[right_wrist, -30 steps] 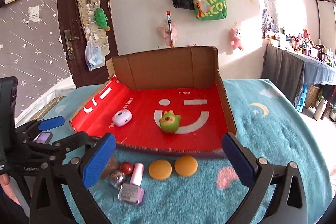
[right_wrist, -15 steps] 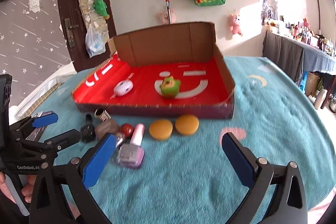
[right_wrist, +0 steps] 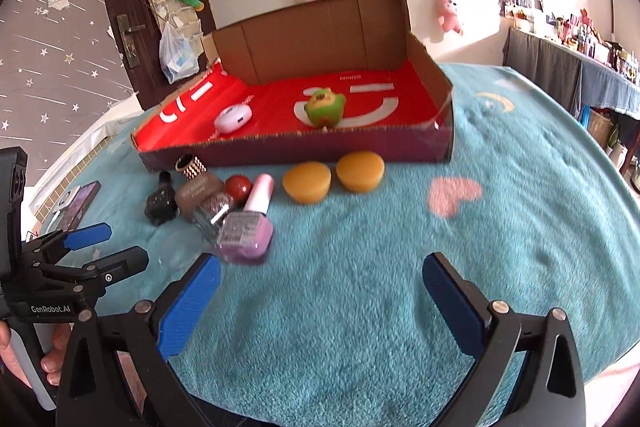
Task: Organize rigid objects
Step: 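Withdraw both tools from the box back toward the remaining objects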
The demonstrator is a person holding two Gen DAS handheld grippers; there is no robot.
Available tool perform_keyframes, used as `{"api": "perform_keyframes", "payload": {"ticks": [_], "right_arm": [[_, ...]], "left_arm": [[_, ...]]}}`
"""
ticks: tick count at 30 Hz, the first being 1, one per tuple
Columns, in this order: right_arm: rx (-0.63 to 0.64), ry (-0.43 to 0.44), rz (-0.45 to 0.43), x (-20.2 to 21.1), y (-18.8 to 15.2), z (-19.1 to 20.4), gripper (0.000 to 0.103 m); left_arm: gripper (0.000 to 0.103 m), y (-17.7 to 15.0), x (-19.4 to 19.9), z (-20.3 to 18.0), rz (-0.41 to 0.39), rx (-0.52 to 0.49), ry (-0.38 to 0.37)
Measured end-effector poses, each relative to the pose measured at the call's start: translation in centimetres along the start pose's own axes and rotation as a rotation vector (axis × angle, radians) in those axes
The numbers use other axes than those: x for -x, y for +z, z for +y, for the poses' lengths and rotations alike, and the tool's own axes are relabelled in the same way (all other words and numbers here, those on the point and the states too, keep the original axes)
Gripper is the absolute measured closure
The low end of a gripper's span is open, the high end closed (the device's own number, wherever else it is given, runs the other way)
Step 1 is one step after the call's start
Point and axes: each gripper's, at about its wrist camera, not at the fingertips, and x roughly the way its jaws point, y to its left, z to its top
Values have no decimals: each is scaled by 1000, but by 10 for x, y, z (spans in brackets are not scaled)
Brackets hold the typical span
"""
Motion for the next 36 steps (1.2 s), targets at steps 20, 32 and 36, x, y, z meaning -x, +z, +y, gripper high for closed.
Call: {"api": "perform_keyframes", "payload": {"ticks": [20,32,36], "right_arm": [[11,-18,60,-11,-13,6,0],[4,-17,43,-12,-11,1,0],[0,-15,41,-11,-12,1,0]], "left_arm": [[0,4,-9,6,24,37,28],[0,28,-26,11,27,102,86],[0,34,-33,10,32,103,120]]}}
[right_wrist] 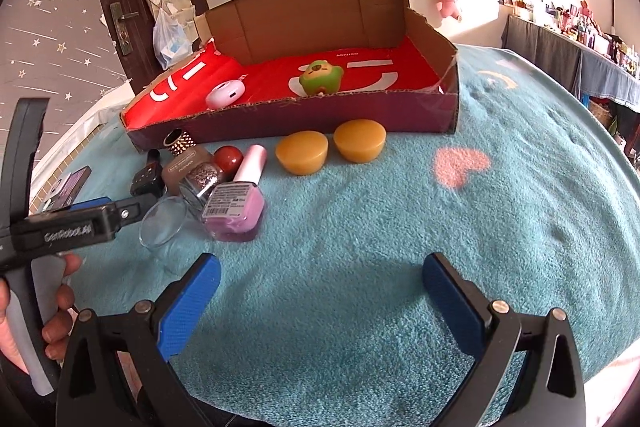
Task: Organize rigid objects
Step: 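Withdraw both tools from the box back toward the remaining objects, then grasp the black square bottle with the left tool while the right tool grasps the clear cup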
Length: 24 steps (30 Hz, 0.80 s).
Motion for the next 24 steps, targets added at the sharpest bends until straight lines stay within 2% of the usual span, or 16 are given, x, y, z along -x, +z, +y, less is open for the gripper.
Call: {"api": "perform_keyframes", "payload": {"ticks": [6,9,12,16,24], "right_arm": [[79,30,-6,3,-10,22,0],[117,72,-6,5,-16,36,0],[127,118,-4,5,-18,47,0],[142,169,3,1,-17,62,5],[142,188,-2,-6,-12,69,15]], "left_arm": [[0,11,-9,3,-9,26,30],[0,12,-11,7,-17,28,42],[0,11,-10,13,-20,28,21],[0,7,-6,21,-22,19,27],[1,2,0,32,-20,45,25]]}}
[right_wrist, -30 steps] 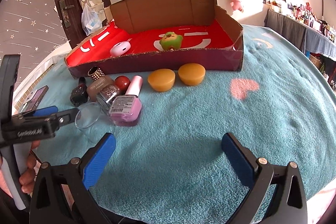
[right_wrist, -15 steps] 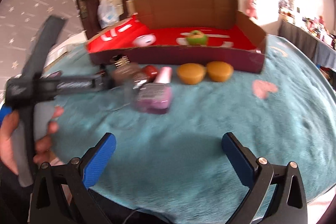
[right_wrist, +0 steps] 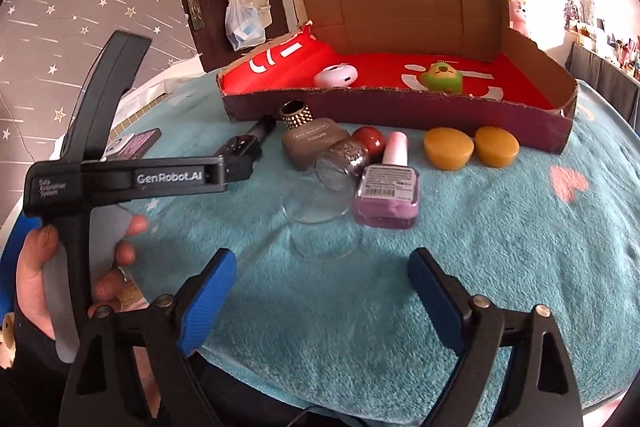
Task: Organize rigid objects
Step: 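Grasp the black square bottle with the left tool while the right tool grasps the clear cup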
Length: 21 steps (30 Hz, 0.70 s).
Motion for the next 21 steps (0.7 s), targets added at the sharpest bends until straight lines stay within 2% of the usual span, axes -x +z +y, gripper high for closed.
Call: {"api": "perform_keyframes", "payload": {"ticks": [4,6,8,10,14,18,20,21], "right_arm": [[-12,16,-6,-4,4,0,25],[-15,30,-7,-5,6,2,29],[-13,43,-6,-7,7,4,33],[-10,53,-6,-9,9,6,38],[-9,56,-7,-15,13,7,43],[-11,42,-5,-20,18,6,57],[-10,36,-6,-21,20,5,58],[-7,34,-8,-21,21,6,59]], "left_arm": [[2,3,-3,-10,-11,-18,-8],[7,4,-5,-14,-17,-33,-3],[23,5,-5,-17,-27,-43,11],[32,5,-4,-17,-34,-51,10],[45,3,-1,-19,-42,-66,-16],[61,0,1,-22,-48,-82,-43],[69,-1,3,-23,-48,-91,-54],[69,-1,4,-23,-49,-93,-56]]}}
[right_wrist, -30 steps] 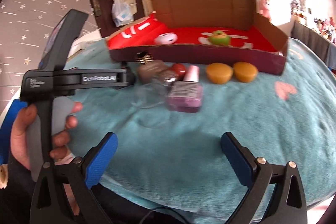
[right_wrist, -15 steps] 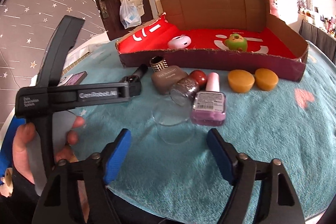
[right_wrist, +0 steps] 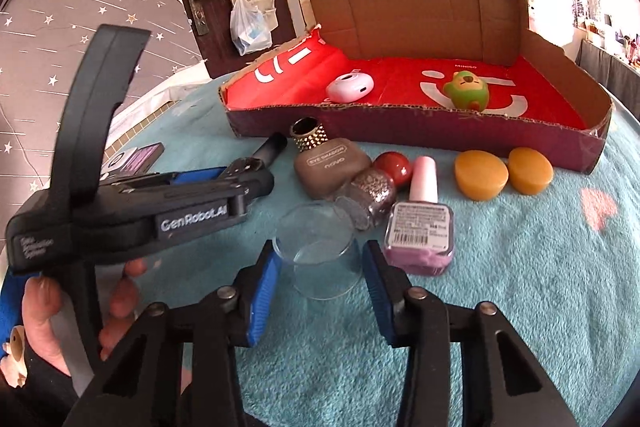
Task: Organize rigid objects
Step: 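Grasp the black square bottle with the left tool while the right tool grasps the clear cup, then carry the black bottle and clear cup into the red box and lower them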
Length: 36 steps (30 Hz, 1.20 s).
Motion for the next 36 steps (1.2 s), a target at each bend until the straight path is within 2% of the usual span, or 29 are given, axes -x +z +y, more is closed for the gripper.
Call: {"api": "perform_keyframes", "payload": {"ticks": [10,20,36], "right_arm": [[7,0,-34,14,6,-5,61],[-27,12,-80,37,18,-12,61],[-37,-6,-107,47,23,-17,61]], "left_arm": [[69,-8,16,2,-6,10,-30],[69,-8,43,-3,-54,3,-65],[69,-7,56,-15,-79,-25,-102]]}}
